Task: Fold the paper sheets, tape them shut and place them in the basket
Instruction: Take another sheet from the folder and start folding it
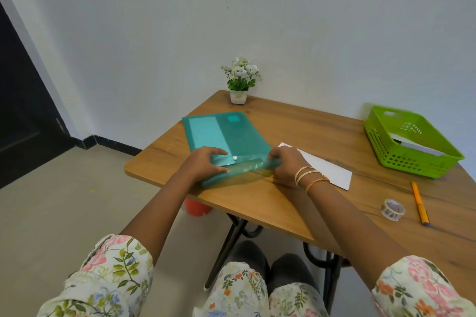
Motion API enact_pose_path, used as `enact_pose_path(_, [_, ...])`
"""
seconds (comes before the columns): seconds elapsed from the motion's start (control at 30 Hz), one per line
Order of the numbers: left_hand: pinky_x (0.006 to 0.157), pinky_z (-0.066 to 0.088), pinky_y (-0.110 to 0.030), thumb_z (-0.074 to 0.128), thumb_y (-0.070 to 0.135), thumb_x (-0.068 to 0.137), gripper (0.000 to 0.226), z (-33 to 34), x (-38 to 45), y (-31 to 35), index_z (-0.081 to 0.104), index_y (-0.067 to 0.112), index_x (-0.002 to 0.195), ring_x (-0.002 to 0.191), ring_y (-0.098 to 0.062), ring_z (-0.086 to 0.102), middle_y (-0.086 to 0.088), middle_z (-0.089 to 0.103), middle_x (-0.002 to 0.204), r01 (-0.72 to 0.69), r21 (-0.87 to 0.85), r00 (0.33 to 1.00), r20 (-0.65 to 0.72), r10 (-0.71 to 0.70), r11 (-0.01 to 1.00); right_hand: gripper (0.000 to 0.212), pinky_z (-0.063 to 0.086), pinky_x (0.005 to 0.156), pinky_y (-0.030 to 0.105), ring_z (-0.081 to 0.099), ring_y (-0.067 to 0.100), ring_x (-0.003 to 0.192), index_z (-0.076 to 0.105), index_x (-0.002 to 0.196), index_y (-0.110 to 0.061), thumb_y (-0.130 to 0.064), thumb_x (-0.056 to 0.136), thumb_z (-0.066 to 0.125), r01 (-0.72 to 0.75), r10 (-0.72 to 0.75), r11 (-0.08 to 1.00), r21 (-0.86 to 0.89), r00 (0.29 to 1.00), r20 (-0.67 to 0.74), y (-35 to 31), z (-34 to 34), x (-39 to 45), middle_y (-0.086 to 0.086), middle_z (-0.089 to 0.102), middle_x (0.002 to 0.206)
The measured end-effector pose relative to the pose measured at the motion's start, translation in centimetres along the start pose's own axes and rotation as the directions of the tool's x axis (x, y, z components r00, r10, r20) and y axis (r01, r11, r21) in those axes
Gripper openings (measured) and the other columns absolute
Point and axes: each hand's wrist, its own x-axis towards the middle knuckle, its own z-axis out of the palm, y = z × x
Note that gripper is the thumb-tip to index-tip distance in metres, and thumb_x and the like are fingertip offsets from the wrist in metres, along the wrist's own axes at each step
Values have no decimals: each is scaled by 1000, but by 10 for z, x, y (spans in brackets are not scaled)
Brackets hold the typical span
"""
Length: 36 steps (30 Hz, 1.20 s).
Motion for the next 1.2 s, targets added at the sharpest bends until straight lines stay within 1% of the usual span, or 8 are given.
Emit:
enact_pose_path(0.1, [99, 40, -30, 81, 31, 74, 51, 5, -2, -5, 65, 24, 122, 124, -21, 51, -2, 58, 134, -7, -36, 1000, 7, 7, 999, 48, 46, 85, 26, 58, 24, 104, 62, 118, -31, -13, 73, 66, 41, -35, 998, -55, 994, 101, -13, 2, -4, 3, 61, 114])
enact_pose_path(0.33, [94, 45, -27, 77, 11, 75, 51, -2, -3, -10, 64, 17, 124, 114, -18, 57, -5, 62, 127, -22, 27, 999, -48, 24, 999, 47, 54, 85, 31, 62, 22, 98, 63, 123, -29, -19, 77, 59, 247, -228, 967, -68, 950, 216, -45, 8, -22, 3, 68, 110])
enact_pose_path(0.53, [77, 47, -22, 61, 0, 73, 45, 10, -10, -12, 70, 14, 115, 88, -12, 58, -7, 69, 112, -49, -55, 979, -202, 37, 997, 36, 49, 75, 36, 59, 28, 86, 70, 96, -12, -33, 92, 41, 188, -180, 982, -14, 955, 234, -54, 8, -23, 13, 67, 95])
enact_pose_path(0.63, [85, 47, -20, 60, 2, 78, 34, 13, -12, -12, 72, 11, 108, 94, -11, 62, -5, 71, 108, -88, -136, 943, -332, 38, 987, 45, 42, 69, 37, 55, 31, 77, 60, 81, -1, -34, 95, 32, 166, -159, 986, -25, 970, 184, -60, 17, -21, 18, 59, 82])
enact_pose_path(0.8, [78, 38, -3, 64, 7, 85, 20, 11, -14, -16, 76, 17, 98, 91, 1, 59, 5, 72, 98, -111, -200, 907, -422, 17, 973, 26, 42, 75, 34, 57, 35, 93, 60, 87, 1, -17, 92, 42, 98, -99, 995, 17, 986, 137, -77, 31, -6, 24, 62, 99])
enact_pose_path(0.9, [81, 42, -10, 64, 9, 86, 18, 11, -14, -16, 76, 16, 98, 90, 0, 59, 4, 73, 99, -127, -198, 897, -441, 27, 972, 17, 45, 73, 31, 60, 35, 93, 63, 93, 1, -6, 83, 51, -44, 16, 975, 218, 992, 129, -89, 40, 10, 21, 65, 98])
enact_pose_path(1.03, [81, 43, -11, 63, 10, 88, 18, 13, -15, -16, 75, 14, 101, 92, -2, 60, 1, 73, 102, -151, -176, 884, -465, 53, 973, 16, 39, 54, 27, 48, 27, 69, 50, 62, -5, -1, 77, 56, -274, 261, 810, 519, 960, 100, -103, 48, 29, 11, 48, 62])
enact_pose_path(1.2, [81, 42, -5, 63, 11, 89, 18, 13, -16, -16, 74, 13, 103, 92, -2, 61, 1, 73, 103, -176, -184, 872, -486, 66, 967, 23, 53, 64, 32, 58, 27, 76, 42, 89, -6, 8, 82, 58, -413, 358, 365, 834, 890, 284, -117, 53, 41, 11, 49, 81])
